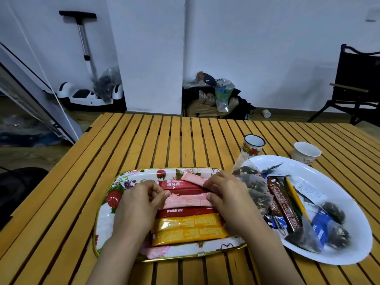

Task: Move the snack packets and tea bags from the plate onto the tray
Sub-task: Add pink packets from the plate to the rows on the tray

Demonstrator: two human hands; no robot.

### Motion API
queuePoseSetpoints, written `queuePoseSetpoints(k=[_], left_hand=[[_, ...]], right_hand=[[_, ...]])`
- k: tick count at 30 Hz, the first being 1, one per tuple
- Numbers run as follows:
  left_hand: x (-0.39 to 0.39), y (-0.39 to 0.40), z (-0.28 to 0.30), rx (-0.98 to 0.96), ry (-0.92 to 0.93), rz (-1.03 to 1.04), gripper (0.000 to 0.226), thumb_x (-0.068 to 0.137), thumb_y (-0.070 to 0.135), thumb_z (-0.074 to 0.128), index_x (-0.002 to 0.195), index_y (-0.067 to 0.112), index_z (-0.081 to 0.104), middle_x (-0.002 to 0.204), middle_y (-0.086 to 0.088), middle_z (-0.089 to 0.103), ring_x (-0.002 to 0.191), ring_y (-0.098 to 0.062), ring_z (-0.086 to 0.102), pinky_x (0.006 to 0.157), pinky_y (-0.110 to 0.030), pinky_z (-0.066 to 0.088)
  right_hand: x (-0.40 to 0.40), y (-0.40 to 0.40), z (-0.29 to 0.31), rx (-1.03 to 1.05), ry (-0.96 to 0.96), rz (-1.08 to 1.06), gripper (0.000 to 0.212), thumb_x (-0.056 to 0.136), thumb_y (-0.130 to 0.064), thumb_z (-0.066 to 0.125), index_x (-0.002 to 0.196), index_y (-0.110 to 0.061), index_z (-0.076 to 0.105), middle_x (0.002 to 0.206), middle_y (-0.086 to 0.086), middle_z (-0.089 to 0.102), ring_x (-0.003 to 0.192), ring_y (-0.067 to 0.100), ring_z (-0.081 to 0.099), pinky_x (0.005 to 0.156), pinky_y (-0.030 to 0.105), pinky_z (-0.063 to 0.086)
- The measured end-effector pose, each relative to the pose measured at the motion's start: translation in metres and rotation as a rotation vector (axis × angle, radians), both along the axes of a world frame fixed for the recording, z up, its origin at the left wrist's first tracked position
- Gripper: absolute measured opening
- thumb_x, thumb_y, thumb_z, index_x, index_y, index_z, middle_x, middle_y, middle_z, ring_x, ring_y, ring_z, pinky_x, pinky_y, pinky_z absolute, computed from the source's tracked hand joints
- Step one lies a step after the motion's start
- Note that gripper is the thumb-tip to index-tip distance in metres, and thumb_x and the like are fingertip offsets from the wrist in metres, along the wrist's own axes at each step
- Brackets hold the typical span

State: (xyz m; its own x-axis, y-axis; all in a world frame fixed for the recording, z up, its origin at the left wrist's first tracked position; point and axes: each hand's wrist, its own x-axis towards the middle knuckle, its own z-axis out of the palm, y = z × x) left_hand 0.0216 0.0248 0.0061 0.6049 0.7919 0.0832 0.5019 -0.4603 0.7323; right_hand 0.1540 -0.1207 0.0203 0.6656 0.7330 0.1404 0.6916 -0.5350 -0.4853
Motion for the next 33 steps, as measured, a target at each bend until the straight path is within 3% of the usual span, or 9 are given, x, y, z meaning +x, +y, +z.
queuePoseSetpoints(k=[4,7,12,16,20,23,27,30,33], left_hand=[[0.000,-0.006,0.002,0.073,0.008,-0.002,0.029,0.080,0.040,0.069,0.105,0.029,0.062,0.110,0.008,0.057,0.102,-0.016,0.057,0.084,-0.040,0.053],[0.002,-0.012,0.002,0.111,0.042,-0.099,0.040,0.084,0.038,0.064,0.123,0.035,0.054,0.127,0.011,0.047,0.117,-0.014,0.048,0.094,-0.037,0.048],[0.001,-0.010,-0.008,0.105,0.096,-0.219,0.060,0.092,0.044,0.048,0.144,0.047,0.019,0.154,0.018,0.020,0.142,-0.014,0.024,0.110,-0.047,0.036],[0.003,-0.012,-0.008,0.210,0.121,-0.290,0.060,0.097,0.040,0.039,0.143,0.053,0.003,0.148,0.031,-0.007,0.141,-0.002,-0.010,0.115,-0.046,0.019],[0.005,-0.015,-0.013,0.295,0.179,-0.347,0.050,0.100,0.036,0.027,0.145,0.048,0.008,0.153,0.026,-0.001,0.139,-0.001,-0.014,0.117,-0.033,0.006],[0.005,-0.016,-0.018,0.284,0.220,-0.340,0.049,0.101,0.037,0.019,0.146,0.042,0.000,0.156,0.021,0.003,0.142,-0.002,-0.008,0.114,-0.026,0.003],[0.005,-0.019,-0.015,0.252,0.264,-0.317,0.050,0.101,0.038,0.018,0.147,0.040,-0.001,0.157,0.020,0.003,0.146,-0.009,0.002,0.117,-0.029,0.010],[0.006,-0.021,-0.011,0.244,0.294,-0.312,0.050,0.101,0.037,0.019,0.148,0.038,0.001,0.158,0.017,0.003,0.147,-0.012,-0.002,0.118,-0.032,0.012],[0.008,-0.024,-0.005,0.261,0.276,-0.281,0.049,0.101,0.035,0.025,0.149,0.037,0.013,0.159,0.014,0.007,0.147,-0.015,-0.002,0.118,-0.038,0.013]], right_hand=[[0.000,0.001,0.000,-0.014,-0.034,0.019,0.033,0.088,-0.014,0.057,0.118,-0.027,0.063,0.120,-0.013,0.059,0.114,0.010,0.051,0.101,0.040,0.041],[0.001,0.001,-0.002,0.017,-0.044,0.018,0.038,0.088,-0.007,0.054,0.119,-0.027,0.063,0.120,-0.012,0.063,0.113,0.010,0.054,0.099,0.036,0.044],[0.000,0.008,-0.007,0.122,0.039,0.018,0.044,0.083,0.006,0.052,0.108,-0.024,0.071,0.112,-0.007,0.070,0.104,0.010,0.062,0.090,0.029,0.052],[-0.004,0.014,-0.010,0.180,0.083,0.011,0.046,0.079,0.013,0.047,0.097,-0.020,0.073,0.103,-0.002,0.071,0.095,0.011,0.063,0.085,0.029,0.054],[-0.006,0.015,-0.014,0.239,0.063,-0.009,0.046,0.084,0.007,0.045,0.111,-0.021,0.070,0.115,-0.002,0.069,0.114,0.012,0.060,0.096,0.032,0.050],[-0.013,0.017,-0.021,0.119,-0.066,-0.020,0.041,0.096,-0.005,0.040,0.132,-0.017,0.056,0.141,-0.001,0.052,0.140,0.013,0.033,0.118,0.033,0.023],[-0.016,0.019,-0.034,-0.086,-0.075,0.015,0.054,0.100,-0.006,0.033,0.151,-0.019,0.022,0.159,-0.005,0.020,0.147,0.008,0.007,0.114,0.023,-0.005],[-0.015,0.018,-0.029,-0.089,-0.039,0.032,0.051,0.102,-0.010,0.032,0.151,-0.020,0.021,0.159,-0.006,0.018,0.147,0.008,0.005,0.115,0.024,-0.005],[-0.015,0.010,-0.009,0.007,0.004,-0.018,0.047,0.102,-0.014,0.034,0.148,-0.021,0.030,0.157,-0.006,0.024,0.146,0.011,0.015,0.119,0.030,0.012]])
